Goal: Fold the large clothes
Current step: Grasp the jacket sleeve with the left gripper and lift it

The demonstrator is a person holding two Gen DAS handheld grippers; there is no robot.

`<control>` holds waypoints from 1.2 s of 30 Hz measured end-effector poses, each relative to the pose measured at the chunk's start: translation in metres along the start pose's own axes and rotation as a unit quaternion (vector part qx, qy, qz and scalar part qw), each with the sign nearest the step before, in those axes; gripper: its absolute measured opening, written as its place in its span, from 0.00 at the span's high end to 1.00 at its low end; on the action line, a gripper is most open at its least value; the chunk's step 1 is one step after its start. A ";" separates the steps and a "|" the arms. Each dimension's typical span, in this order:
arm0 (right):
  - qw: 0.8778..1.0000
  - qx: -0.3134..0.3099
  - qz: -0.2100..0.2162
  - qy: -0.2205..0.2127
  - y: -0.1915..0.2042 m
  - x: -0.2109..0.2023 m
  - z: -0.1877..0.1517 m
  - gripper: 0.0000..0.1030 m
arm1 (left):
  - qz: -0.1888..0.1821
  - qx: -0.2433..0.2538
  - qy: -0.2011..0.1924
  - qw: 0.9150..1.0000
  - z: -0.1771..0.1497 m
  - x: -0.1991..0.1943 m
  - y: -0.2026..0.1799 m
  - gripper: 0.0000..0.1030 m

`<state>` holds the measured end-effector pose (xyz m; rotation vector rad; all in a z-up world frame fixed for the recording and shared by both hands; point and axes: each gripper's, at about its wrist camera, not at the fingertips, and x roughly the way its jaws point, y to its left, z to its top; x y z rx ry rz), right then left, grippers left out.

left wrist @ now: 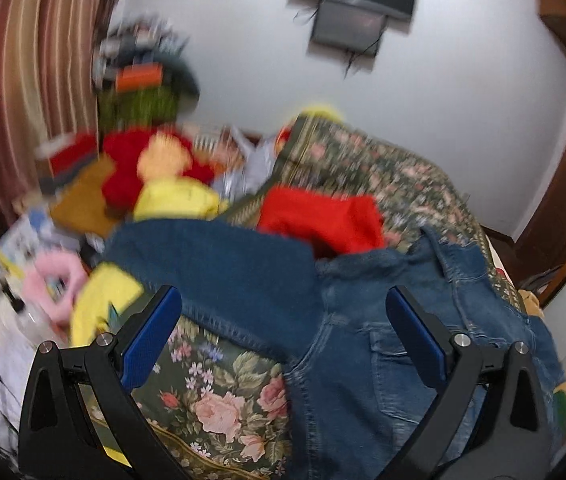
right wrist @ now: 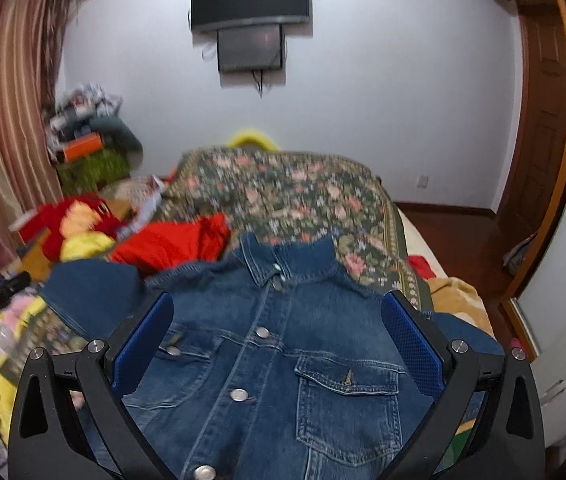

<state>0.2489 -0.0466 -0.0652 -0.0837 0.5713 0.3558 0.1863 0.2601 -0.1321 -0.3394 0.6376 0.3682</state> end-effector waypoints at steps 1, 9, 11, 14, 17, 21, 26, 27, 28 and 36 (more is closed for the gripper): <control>1.000 -0.005 -0.002 0.010 0.002 0.009 -0.001 0.00 | -0.004 -0.021 0.018 1.000 0.000 0.014 0.013 0.00; 0.995 -0.005 0.020 0.102 0.007 0.062 -0.012 0.00 | -0.036 -0.161 0.111 0.980 -0.009 0.087 0.097 0.00; 0.993 0.001 0.023 0.120 0.006 0.071 -0.015 0.00 | -0.048 -0.194 0.119 0.973 -0.011 0.097 0.115 0.00; 0.991 0.009 0.025 0.134 0.004 0.080 -0.016 0.00 | -0.068 -0.238 0.122 0.961 -0.011 0.111 0.142 0.05; 0.989 0.017 0.025 0.144 0.003 0.090 -0.016 0.00 | -0.072 -0.267 0.121 0.953 -0.007 0.129 0.165 0.11; 0.987 0.027 0.025 0.157 0.001 0.097 -0.017 0.00 | -0.065 -0.293 0.113 0.947 0.001 0.152 0.193 0.17; 0.987 0.033 0.017 0.158 -0.004 0.097 -0.016 0.00 | -0.033 -0.297 0.111 0.948 0.015 0.176 0.212 0.25; 0.987 0.033 0.014 0.159 -0.005 0.097 -0.015 0.00 | -0.017 -0.286 0.109 0.952 0.018 0.179 0.211 0.29; 0.986 0.035 0.012 0.161 -0.005 0.097 -0.015 0.00 | 0.008 -0.273 0.113 0.955 0.022 0.183 0.211 0.36; 0.988 0.042 -0.019 0.150 -0.012 0.080 -0.005 0.00 | 0.122 -0.149 0.098 0.976 0.056 0.181 0.186 0.92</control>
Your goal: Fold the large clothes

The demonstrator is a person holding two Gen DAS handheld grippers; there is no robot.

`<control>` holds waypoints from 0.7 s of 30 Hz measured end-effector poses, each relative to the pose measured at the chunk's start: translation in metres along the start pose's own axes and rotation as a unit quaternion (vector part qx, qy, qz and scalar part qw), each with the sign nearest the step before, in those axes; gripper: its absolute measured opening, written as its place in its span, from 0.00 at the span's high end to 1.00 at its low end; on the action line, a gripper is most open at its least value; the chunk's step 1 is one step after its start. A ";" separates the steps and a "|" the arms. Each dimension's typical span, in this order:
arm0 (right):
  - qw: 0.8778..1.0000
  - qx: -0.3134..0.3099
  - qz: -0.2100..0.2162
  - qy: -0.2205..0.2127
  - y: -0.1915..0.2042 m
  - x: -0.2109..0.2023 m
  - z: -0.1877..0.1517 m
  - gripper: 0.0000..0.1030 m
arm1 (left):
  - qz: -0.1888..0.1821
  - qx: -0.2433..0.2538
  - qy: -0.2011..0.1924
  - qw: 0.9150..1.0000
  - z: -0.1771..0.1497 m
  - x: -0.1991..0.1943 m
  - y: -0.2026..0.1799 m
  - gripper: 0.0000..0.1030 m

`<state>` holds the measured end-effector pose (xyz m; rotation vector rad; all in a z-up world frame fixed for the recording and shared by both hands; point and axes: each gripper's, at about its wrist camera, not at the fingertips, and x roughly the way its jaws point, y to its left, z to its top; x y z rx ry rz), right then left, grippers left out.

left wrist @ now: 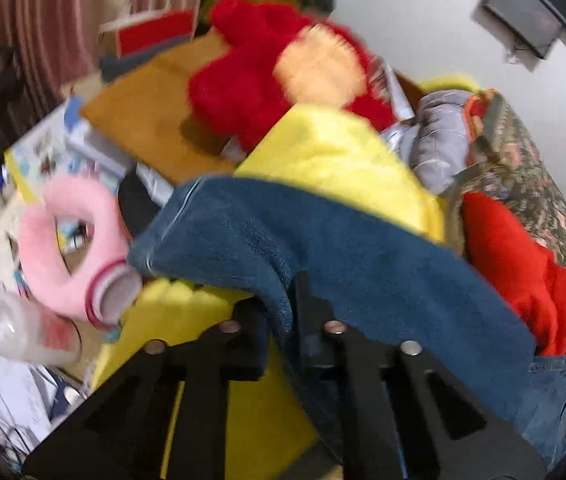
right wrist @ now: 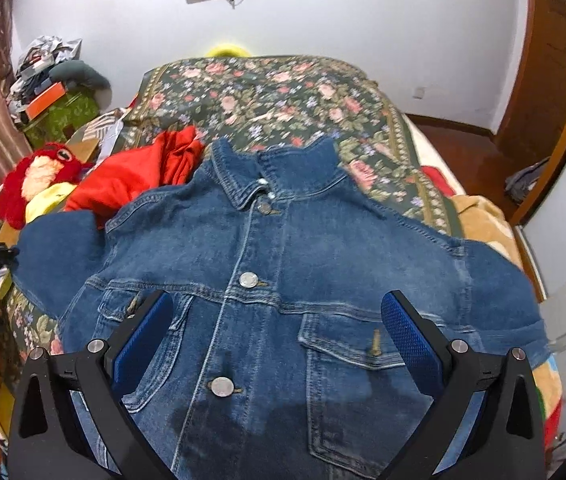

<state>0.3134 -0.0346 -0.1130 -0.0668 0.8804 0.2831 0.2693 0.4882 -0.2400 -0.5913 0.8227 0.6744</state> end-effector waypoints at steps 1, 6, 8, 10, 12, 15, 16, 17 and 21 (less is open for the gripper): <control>1.000 0.000 -0.006 -0.003 -0.001 -0.003 0.001 0.00 | -0.004 0.012 -0.019 1.000 0.003 -0.012 -0.007 0.93; 0.999 -0.001 -0.033 -0.023 -0.010 -0.024 0.005 0.00 | -0.085 0.088 -0.116 0.986 0.018 -0.098 -0.065 0.94; 0.999 -0.001 -0.038 -0.030 -0.015 -0.032 0.007 0.00 | -0.138 0.117 -0.132 0.975 0.020 -0.131 -0.095 0.94; 0.999 -0.001 -0.035 -0.037 -0.021 -0.039 0.009 0.00 | -0.186 0.150 -0.144 0.960 0.017 -0.164 -0.128 0.94; 0.999 0.002 -0.026 -0.044 -0.029 -0.045 0.011 0.00 | -0.236 0.182 -0.139 0.944 0.009 -0.193 -0.166 0.94; 0.999 0.002 -0.010 -0.045 -0.042 -0.048 0.013 0.00 | -0.303 0.221 -0.110 0.921 -0.013 -0.222 -0.223 0.95; 0.999 0.000 -0.004 -0.046 -0.045 -0.050 0.013 0.00 | -0.316 0.233 -0.100 0.914 -0.024 -0.228 -0.239 0.95; 0.999 -0.002 0.006 -0.046 -0.051 -0.050 0.013 0.00 | -0.324 0.248 -0.090 0.908 -0.037 -0.233 -0.259 0.95; 0.998 -0.002 0.050 -0.038 -0.074 -0.049 0.013 0.00 | -0.330 0.294 -0.027 0.897 -0.108 -0.226 -0.333 0.95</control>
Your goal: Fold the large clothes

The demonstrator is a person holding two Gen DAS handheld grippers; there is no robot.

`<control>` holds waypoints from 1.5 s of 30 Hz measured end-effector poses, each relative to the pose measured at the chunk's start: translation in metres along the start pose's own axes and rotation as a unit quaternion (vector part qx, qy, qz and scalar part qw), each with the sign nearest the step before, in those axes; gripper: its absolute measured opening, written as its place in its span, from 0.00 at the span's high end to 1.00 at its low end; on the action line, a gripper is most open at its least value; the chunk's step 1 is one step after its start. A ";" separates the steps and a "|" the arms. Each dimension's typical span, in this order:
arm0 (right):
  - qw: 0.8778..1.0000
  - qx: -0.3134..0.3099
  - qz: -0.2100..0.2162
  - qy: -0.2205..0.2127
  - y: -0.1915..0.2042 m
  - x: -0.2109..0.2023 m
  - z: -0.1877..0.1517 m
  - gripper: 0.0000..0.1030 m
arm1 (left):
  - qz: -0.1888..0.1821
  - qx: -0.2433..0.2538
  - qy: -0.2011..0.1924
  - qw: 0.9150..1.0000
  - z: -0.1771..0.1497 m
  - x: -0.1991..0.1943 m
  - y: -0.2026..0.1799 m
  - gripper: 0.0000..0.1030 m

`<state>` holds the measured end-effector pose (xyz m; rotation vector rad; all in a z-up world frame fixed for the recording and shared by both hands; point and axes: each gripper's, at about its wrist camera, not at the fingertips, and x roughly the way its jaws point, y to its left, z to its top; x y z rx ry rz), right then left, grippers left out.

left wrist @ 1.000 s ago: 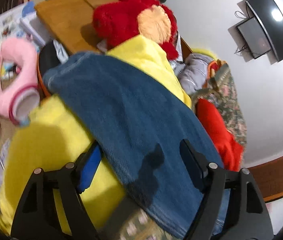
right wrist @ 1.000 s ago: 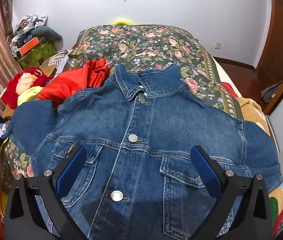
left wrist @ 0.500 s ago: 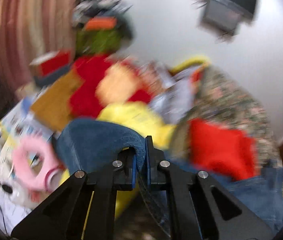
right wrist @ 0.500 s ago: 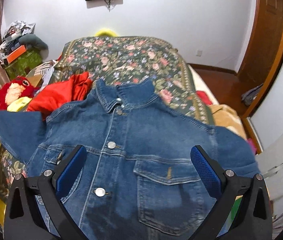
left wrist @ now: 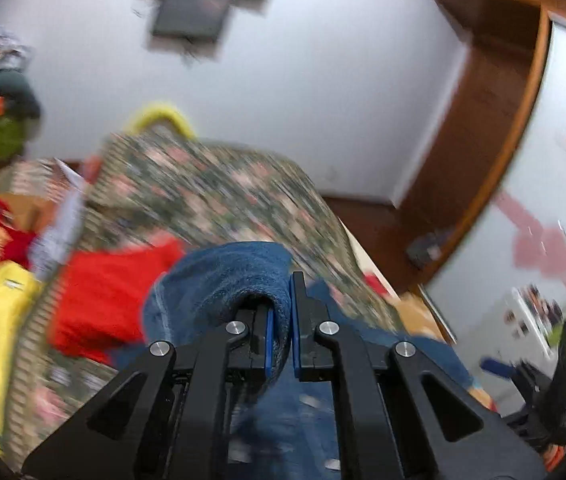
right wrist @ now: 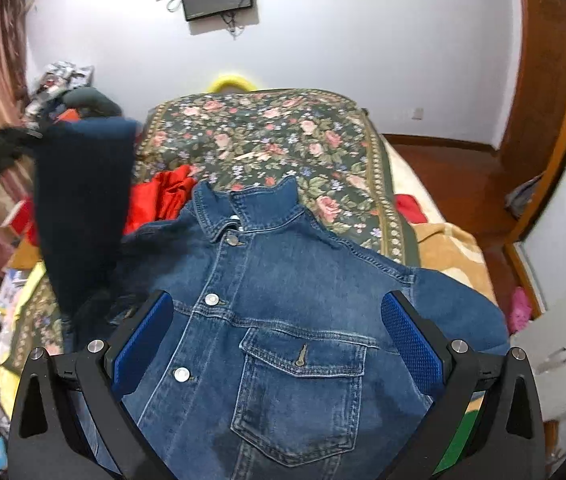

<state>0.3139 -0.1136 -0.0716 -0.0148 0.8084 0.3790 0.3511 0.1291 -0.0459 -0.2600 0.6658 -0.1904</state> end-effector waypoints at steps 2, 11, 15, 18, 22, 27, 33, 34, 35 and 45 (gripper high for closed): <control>0.999 0.005 0.036 0.008 -0.015 0.002 0.000 0.00 | 0.008 0.006 0.044 0.999 -0.019 0.034 -0.031 0.94; 0.992 0.001 0.116 0.048 -0.065 0.019 -0.003 0.00 | 0.042 0.075 0.223 0.971 -0.103 0.136 -0.109 0.94; 0.992 -0.011 0.110 0.056 -0.062 0.032 -0.001 0.00 | 0.012 0.077 0.228 0.970 -0.114 0.129 -0.114 0.62; 0.991 -0.018 0.118 0.061 -0.058 0.038 -0.004 0.00 | -0.004 0.080 0.214 0.973 -0.111 0.110 -0.114 0.56; 0.991 -0.015 0.115 0.070 -0.051 0.048 -0.006 0.00 | 0.001 0.093 0.173 0.981 -0.094 0.074 -0.100 0.42; 0.990 -0.028 0.119 0.073 -0.018 0.059 -0.008 0.00 | 0.053 0.116 0.116 0.985 -0.070 0.034 -0.058 0.31; 0.986 -0.114 0.088 0.085 0.039 0.081 -0.010 0.00 | 0.134 0.137 0.082 0.978 -0.075 0.018 0.005 0.14; 0.984 -0.134 0.083 0.088 0.049 0.087 -0.011 0.00 | 0.144 0.134 0.087 0.977 -0.080 0.020 0.015 0.14; 0.981 -0.149 0.079 0.090 0.056 0.092 -0.012 0.00 | 0.150 0.128 0.095 0.976 -0.084 0.022 0.027 0.14; 0.963 -0.218 0.054 0.146 0.095 0.151 -0.026 0.08 | 0.176 0.041 0.177 0.967 -0.148 0.059 0.109 0.14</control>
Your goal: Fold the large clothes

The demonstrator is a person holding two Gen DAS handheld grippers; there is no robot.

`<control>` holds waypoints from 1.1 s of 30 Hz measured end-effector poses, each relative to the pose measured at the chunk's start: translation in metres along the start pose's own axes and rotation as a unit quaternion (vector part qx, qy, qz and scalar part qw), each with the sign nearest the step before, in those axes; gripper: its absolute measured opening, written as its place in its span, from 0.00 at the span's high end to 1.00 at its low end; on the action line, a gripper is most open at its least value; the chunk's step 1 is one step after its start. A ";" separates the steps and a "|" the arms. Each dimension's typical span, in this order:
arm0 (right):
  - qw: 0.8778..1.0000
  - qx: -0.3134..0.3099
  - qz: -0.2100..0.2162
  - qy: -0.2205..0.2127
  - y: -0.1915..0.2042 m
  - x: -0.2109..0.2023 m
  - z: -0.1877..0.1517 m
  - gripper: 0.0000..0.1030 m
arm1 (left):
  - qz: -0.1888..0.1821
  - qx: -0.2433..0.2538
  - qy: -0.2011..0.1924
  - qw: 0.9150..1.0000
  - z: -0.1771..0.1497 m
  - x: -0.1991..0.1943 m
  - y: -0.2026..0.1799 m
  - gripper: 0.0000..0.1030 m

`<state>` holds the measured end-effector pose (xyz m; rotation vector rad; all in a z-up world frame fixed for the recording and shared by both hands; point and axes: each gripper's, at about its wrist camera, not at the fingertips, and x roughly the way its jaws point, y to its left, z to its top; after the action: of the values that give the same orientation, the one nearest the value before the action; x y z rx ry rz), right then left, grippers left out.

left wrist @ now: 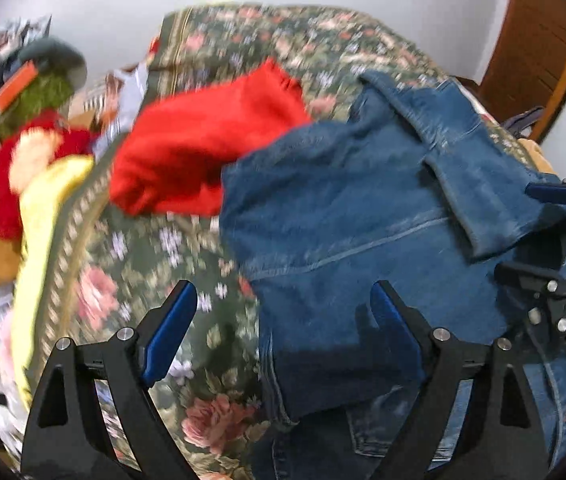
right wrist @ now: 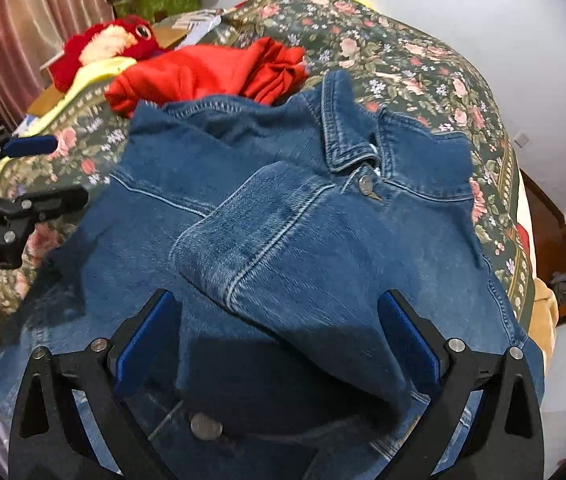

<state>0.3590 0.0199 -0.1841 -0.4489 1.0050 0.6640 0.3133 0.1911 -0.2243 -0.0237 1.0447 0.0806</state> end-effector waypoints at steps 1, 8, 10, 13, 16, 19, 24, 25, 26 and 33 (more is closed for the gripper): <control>1.000 -0.003 -0.002 0.001 0.002 0.002 0.000 0.10 | 0.001 -0.006 0.008 1.000 -0.004 0.006 0.002 0.14; 0.999 0.025 0.004 -0.033 -0.001 -0.008 -0.002 0.58 | 0.009 -0.019 0.043 0.999 -0.026 0.038 0.003 0.14; 0.997 0.051 0.015 -0.049 -0.009 -0.018 -0.005 0.71 | 0.011 -0.026 0.043 0.999 -0.028 0.038 0.003 0.13; 0.994 0.086 0.029 -0.067 -0.021 -0.032 -0.009 0.84 | 0.011 -0.038 0.046 0.998 -0.029 0.039 0.003 0.13; 0.988 0.120 0.025 -0.090 -0.035 -0.049 -0.015 0.85 | 0.013 -0.043 0.047 0.998 -0.031 0.039 0.002 0.13; 0.982 0.150 0.013 -0.115 -0.053 -0.064 -0.022 0.85 | 0.019 -0.045 0.047 0.998 -0.031 0.037 0.000 0.13; 0.970 0.203 -0.007 -0.134 -0.089 -0.083 -0.041 0.85 | 0.022 -0.052 0.048 0.997 -0.030 0.036 0.001 0.13; 0.968 0.213 -0.007 -0.135 -0.097 -0.085 -0.045 0.85 | 0.021 -0.055 0.048 0.997 -0.030 0.036 0.001 0.13; 0.965 0.225 -0.007 -0.134 -0.104 -0.085 -0.050 0.85 | 0.020 -0.058 0.049 0.997 -0.030 0.036 0.002 0.13; 0.940 0.325 0.002 -0.103 -0.151 -0.070 -0.100 0.85 | 0.019 -0.067 0.049 0.996 -0.033 0.036 0.004 0.10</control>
<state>0.3752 -0.1725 -0.1626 0.2002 0.9604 0.3390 0.3027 0.1947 -0.2721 -0.1305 1.1359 0.1864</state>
